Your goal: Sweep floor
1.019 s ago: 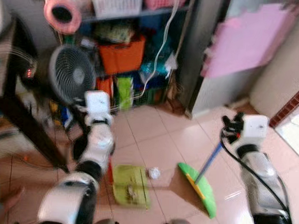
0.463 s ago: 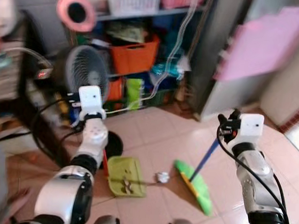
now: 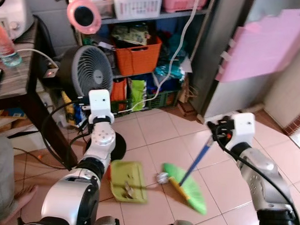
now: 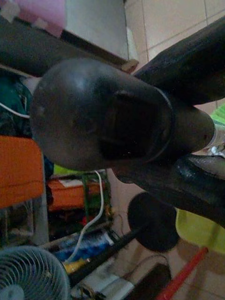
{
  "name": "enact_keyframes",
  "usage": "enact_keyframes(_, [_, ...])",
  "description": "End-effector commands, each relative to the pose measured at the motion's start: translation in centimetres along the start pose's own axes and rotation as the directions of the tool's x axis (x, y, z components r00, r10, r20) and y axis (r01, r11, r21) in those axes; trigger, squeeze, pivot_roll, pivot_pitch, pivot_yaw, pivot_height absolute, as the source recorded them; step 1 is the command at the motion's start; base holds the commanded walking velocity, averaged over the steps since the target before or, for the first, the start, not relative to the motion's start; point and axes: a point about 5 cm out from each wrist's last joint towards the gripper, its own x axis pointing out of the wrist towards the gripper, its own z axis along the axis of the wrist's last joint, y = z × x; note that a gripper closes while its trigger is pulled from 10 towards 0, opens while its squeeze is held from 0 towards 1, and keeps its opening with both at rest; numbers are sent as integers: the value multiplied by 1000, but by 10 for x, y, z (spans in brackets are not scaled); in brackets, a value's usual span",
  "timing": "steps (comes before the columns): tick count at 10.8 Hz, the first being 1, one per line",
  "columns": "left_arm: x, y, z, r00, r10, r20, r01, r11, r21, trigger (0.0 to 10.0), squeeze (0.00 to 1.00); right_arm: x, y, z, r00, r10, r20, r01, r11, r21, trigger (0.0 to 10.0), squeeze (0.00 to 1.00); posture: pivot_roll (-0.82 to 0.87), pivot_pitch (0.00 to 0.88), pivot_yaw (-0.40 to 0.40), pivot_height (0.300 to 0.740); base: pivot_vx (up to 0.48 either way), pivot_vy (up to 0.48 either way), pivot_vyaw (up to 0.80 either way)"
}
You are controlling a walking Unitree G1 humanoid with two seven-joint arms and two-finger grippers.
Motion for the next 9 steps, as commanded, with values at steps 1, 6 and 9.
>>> enact_keyframes(1, [7, -6, 16, 998, -17, 58, 18, 1000, -13, 10000, 0, 2, 11, -16, 993, 74, -91, -66, 994, 91, 10000, 0, -234, 11, 29, 740, 0, 0, 0])
enact_keyframes(6, [4, -23, 13, 998, -56, 14, 57, 998, -9, 10000, 0, -25, 47, 10, 908, 404, -115, -364, 893, 265, 10000, 0, -289, 16, 46, 740, 0, 0, 0])
enact_keyframes(9, [7, -21, 18, 999, -46, 22, 47, 999, -25, 10000, 0, -18, 26, 20, 969, 237, -70, -224, 962, 156, 10000, 0, -286, 15, 43, 740, 0, 0, 0])
